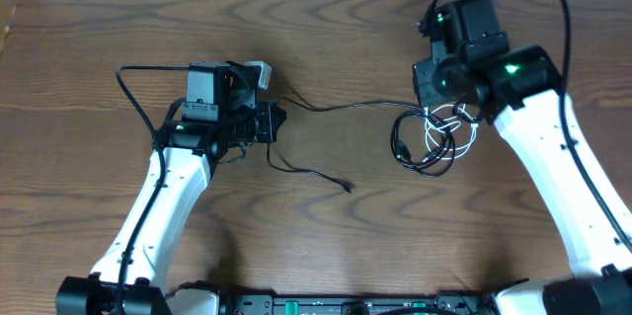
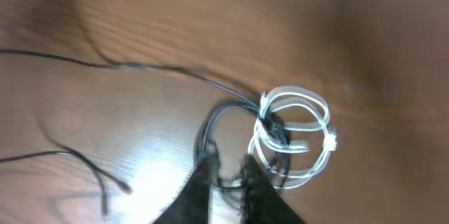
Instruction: Untangle cables
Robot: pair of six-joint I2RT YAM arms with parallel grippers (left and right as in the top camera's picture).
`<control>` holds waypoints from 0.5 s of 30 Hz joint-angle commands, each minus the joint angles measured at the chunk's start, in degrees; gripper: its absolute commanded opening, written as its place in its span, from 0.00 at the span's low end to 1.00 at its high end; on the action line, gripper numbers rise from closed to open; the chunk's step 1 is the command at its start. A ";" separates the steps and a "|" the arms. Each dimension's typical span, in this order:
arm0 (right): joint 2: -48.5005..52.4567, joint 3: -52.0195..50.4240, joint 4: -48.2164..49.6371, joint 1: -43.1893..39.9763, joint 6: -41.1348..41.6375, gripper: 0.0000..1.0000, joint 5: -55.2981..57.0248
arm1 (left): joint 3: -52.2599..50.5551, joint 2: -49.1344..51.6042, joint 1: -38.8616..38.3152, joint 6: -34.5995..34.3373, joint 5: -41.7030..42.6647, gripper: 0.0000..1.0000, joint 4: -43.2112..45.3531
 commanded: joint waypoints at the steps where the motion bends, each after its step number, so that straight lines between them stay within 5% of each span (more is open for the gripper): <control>1: 4.13 -0.81 -1.05 -0.76 5.53 0.22 4.50 | -0.68 -0.96 0.09 1.01 -0.81 0.08 0.00; 15: 16.83 -1.31 -5.22 -1.03 31.12 0.38 14.47 | -1.01 -0.96 0.09 1.01 -2.73 0.08 -0.72</control>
